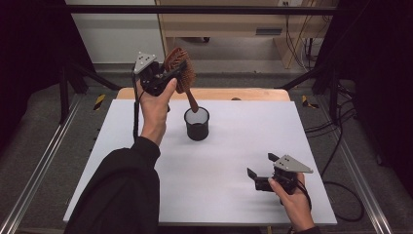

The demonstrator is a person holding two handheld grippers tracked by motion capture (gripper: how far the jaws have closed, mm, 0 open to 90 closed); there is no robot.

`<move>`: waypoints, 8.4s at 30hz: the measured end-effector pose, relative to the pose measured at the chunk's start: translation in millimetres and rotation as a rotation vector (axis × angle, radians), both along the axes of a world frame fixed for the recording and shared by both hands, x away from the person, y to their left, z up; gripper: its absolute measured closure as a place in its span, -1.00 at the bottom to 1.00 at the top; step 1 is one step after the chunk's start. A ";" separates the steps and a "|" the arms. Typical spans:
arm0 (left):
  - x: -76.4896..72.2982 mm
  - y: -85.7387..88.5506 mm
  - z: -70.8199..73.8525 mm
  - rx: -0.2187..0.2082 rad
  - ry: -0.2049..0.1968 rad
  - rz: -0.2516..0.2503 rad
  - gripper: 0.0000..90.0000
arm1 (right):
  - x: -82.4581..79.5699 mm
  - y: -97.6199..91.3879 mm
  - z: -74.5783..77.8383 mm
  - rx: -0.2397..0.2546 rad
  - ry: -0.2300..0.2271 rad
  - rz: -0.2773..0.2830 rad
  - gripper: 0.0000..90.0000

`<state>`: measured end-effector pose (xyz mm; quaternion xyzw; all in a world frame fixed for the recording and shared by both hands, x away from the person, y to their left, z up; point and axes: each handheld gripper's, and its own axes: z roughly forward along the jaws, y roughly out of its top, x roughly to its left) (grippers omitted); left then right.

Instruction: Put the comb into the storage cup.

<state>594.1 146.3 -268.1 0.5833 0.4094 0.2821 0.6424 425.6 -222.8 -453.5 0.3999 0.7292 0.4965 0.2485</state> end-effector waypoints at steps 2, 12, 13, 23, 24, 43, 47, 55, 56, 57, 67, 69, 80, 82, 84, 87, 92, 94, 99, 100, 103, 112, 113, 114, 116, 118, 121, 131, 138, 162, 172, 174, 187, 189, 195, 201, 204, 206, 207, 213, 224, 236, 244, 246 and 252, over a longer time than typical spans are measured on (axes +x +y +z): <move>0.1 -0.6 -2.2 -0.003 0.003 -0.001 0.14 | 0.2 -0.2 -0.1 0.001 0.003 0.001 -0.89; -0.2 -5.2 -9.6 -0.008 0.015 -0.008 0.13 | 0.1 0.1 0.4 0.007 0.004 0.000 -0.88; -0.3 -5.9 -10.1 -0.008 0.016 -0.009 0.14 | 0.2 0.0 0.4 0.007 0.005 0.000 -0.88; -0.5 -12.2 -25.7 -0.008 0.039 -0.020 0.13 | 0.0 0.6 0.3 0.009 0.017 0.001 -0.87; -0.2 -12.2 -27.0 -0.006 0.041 -0.019 0.13 | 0.0 0.7 0.2 0.009 0.018 0.002 -0.87; 4.5 -15.4 -38.2 0.004 0.060 -0.025 0.13 | 0.6 1.1 -0.9 0.011 0.025 0.011 -0.86; 4.7 -16.1 -39.4 0.005 0.061 -0.026 0.13 | 0.7 1.0 -0.8 0.013 0.021 0.012 -0.87; 4.5 -18.1 -42.3 0.008 0.063 -0.027 0.13 | 0.7 1.2 -0.9 0.013 0.021 0.015 -0.87; 4.3 -18.2 -43.0 0.007 0.063 -0.025 0.13 | 0.7 1.1 -1.0 0.012 0.022 0.015 -0.87; 4.3 -18.1 -43.8 0.006 0.063 -0.024 0.13 | 0.7 1.2 -1.0 0.012 0.025 0.014 -0.87; 5.5 -17.5 -48.9 0.003 0.075 -0.025 0.13 | 0.8 1.8 -1.5 0.010 0.026 0.016 -0.86; 5.6 -17.4 -49.6 0.003 0.076 -0.025 0.13 | 0.8 1.9 -1.4 0.012 0.027 0.015 -0.86; 5.8 -18.0 -53.5 -0.003 0.082 -0.026 0.13 | 0.9 1.7 -1.6 0.017 0.026 0.017 -0.87; 5.6 -18.4 -53.7 -0.005 0.082 -0.027 0.13 | 0.9 1.8 -1.6 0.017 0.026 0.018 -0.87; 5.7 -18.9 -54.1 -0.002 0.081 -0.027 0.13 | 0.9 1.9 -1.7 0.016 0.026 0.019 -0.87; 5.9 -19.5 -55.2 -0.001 0.083 -0.027 0.13 | 1.0 2.1 -1.8 0.015 0.027 0.020 -0.87; 5.5 -20.0 -57.8 -0.007 0.087 -0.027 0.13 | 0.9 1.8 -1.8 0.017 0.027 0.018 -0.87; 5.0 -19.6 -59.3 -0.010 0.090 -0.027 0.13 | 1.0 1.9 -2.1 0.015 0.027 0.018 -0.87; 6.2 -19.5 -64.7 -0.019 0.098 -0.024 0.13 | 0.8 3.0 -1.7 0.015 0.026 0.021 -0.87; 6.4 -19.5 -65.8 -0.026 0.100 -0.024 0.13 | 1.0 2.7 -1.9 0.015 0.026 0.020 -0.87; 6.8 -20.5 -68.4 -0.029 0.106 -0.023 0.13 | 1.5 1.8 -2.3 0.014 0.027 0.020 -0.87; 6.7 -22.2 -71.8 -0.029 0.108 -0.025 0.13 | 1.2 2.5 -2.4 0.014 0.031 0.020 -0.87; 6.5 -22.2 -72.1 -0.031 0.109 -0.024 0.13 | 1.2 2.5 -2.4 0.014 0.031 0.020 -0.87; 6.4 -22.2 -72.4 -0.033 0.109 -0.023 0.13 | 1.2 2.6 -2.4 0.014 0.031 0.020 -0.87; 6.0 -22.1 -73.3 -0.033 0.110 -0.024 0.13 | 1.2 2.7 -2.6 0.012 0.030 0.021 -0.87; 4.8 -22.4 -73.6 -0.031 0.109 -0.027 0.13 | 1.0 3.3 -2.5 0.012 0.030 0.022 -0.87; 3.6 -23.8 -74.5 -0.020 0.107 -0.030 0.13 | 1.3 3.8 -2.8 0.009 0.030 0.023 -0.87; 5.2 -23.9 -81.5 -0.018 0.119 -0.027 0.13 | 1.2 4.0 -2.9 0.010 0.030 0.024 -0.87; 5.2 -25.0 -83.4 -0.017 0.118 -0.030 0.13 | 1.1 4.3 -3.0 0.006 0.031 0.026 -0.87; 8.4 -26.1 -90.9 0.010 0.122 -0.056 0.11 | 1.1 7.9 -4.5 0.002 0.036 0.033 -0.88; 12.7 -14.8 -90.6 0.028 0.143 -0.069 0.07 | 1.1 7.6 -4.3 0.004 0.036 0.031 -0.88; 13.1 -13.4 -90.7 0.032 0.145 -0.072 0.07 | 1.3 7.4 -4.3 0.005 0.035 0.030 -0.88; 11.8 -5.3 -92.2 0.068 0.140 -0.075 0.00 | 1.8 7.1 -4.7 0.007 0.036 0.020 -0.89; 11.1 -4.3 -92.5 0.071 0.140 -0.073 0.00 | 2.2 7.1 -5.2 0.003 0.036 0.021 -0.89; 10.7 -1.0 -93.3 0.085 0.143 -0.062 -0.04 | 2.4 8.7 -5.6 -0.001 0.038 0.021 -0.89; 12.3 2.6 -93.6 0.105 0.131 -0.039 -0.09 | 2.5 8.8 -5.8 -0.001 0.038 0.023 -0.89; 13.5 5.0 -93.8 0.112 0.132 -0.036 -0.10 | 2.8 8.6 -6.0 0.000 0.038 0.022 -0.89; 14.2 6.1 -94.3 0.112 0.133 -0.036 -0.11 | 2.8 8.7 -6.1 0.000 0.039 0.023 -0.89; 14.5 6.6 -94.5 0.113 0.134 -0.036 -0.11 | 2.9 8.9 -6.1 -0.001 0.038 0.025 -0.89; 16.2 8.4 -95.6 0.118 0.134 -0.034 -0.13 | 2.9 9.3 -6.5 -0.002 0.042 0.024 -0.89; 19.3 15.0 -98.0 0.119 0.146 -0.034 -0.18 | 3.2 9.7 -7.0 -0.004 0.042 0.026 -0.89; 21.9 19.8 -100.5 0.120 0.154 -0.025 -0.22 | 3.6 10.7 -7.8 -0.006 0.047 0.029 -0.89; 23.3 23.1 -103.3 0.110 0.160 -0.020 -0.23 | 3.5 10.8 -7.9 -0.006 0.049 0.030 -0.89; 23.5 23.0 -103.3 0.109 0.158 -0.021 -0.23 | 3.6 10.8 -8.0 -0.006 0.049 0.030 -0.89; 23.9 23.2 -103.7 0.108 0.158 -0.020 -0.23 | 3.7 10.9 -8.2 -0.008 0.049 0.031 -0.89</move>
